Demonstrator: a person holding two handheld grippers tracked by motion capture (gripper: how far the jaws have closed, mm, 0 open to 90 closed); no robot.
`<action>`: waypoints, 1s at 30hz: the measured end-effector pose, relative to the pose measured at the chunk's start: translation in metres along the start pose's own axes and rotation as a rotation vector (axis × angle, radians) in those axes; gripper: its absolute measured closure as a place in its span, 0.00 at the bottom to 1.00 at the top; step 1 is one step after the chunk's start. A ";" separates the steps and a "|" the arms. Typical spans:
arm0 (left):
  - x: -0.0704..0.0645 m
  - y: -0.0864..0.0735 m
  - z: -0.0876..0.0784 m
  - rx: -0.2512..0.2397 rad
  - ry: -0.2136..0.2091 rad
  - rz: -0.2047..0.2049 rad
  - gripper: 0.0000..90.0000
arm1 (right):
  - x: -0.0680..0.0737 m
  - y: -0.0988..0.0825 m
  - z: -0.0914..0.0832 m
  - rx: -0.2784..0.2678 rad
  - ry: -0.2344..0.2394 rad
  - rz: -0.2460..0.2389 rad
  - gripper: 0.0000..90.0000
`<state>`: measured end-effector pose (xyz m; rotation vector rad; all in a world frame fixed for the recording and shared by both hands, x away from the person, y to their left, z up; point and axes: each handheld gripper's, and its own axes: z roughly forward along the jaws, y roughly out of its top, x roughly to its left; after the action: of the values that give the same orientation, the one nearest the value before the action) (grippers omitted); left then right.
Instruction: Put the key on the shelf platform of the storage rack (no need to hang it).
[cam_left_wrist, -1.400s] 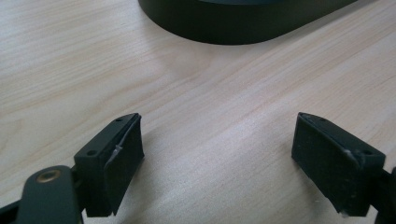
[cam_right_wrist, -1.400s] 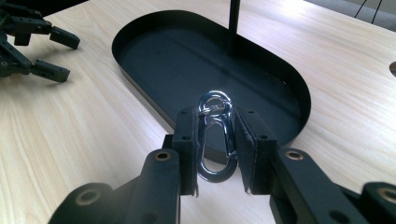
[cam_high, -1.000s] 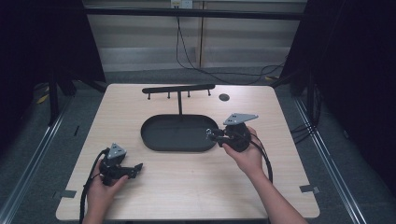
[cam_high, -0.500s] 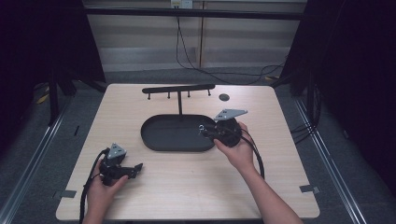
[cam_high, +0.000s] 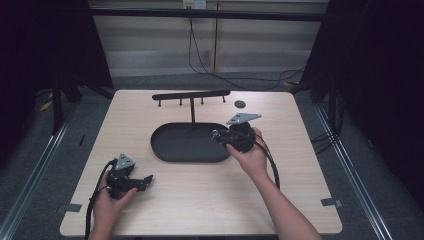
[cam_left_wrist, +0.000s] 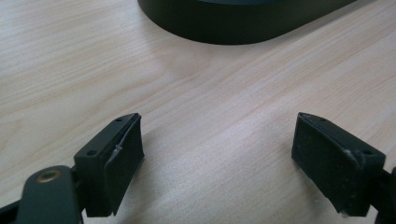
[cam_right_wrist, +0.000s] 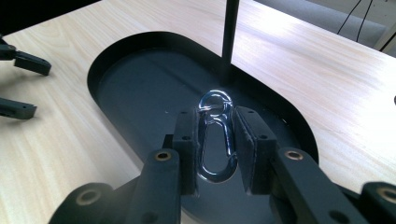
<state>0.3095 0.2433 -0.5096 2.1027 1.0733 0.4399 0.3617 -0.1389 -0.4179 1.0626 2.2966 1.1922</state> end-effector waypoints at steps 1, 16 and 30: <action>0.000 0.000 0.000 0.000 0.000 0.000 0.18 | 0.000 0.000 0.000 0.000 0.000 0.000 0.79; 0.000 0.000 0.000 0.001 -0.001 0.000 0.18 | -0.002 0.006 0.020 0.007 -0.029 0.003 0.79; 0.000 0.000 0.000 -0.001 -0.001 -0.001 0.18 | -0.007 0.007 0.038 0.017 -0.049 0.040 0.79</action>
<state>0.3094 0.2431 -0.5096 2.1017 1.0729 0.4385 0.3922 -0.1207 -0.4344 1.1359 2.2623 1.1508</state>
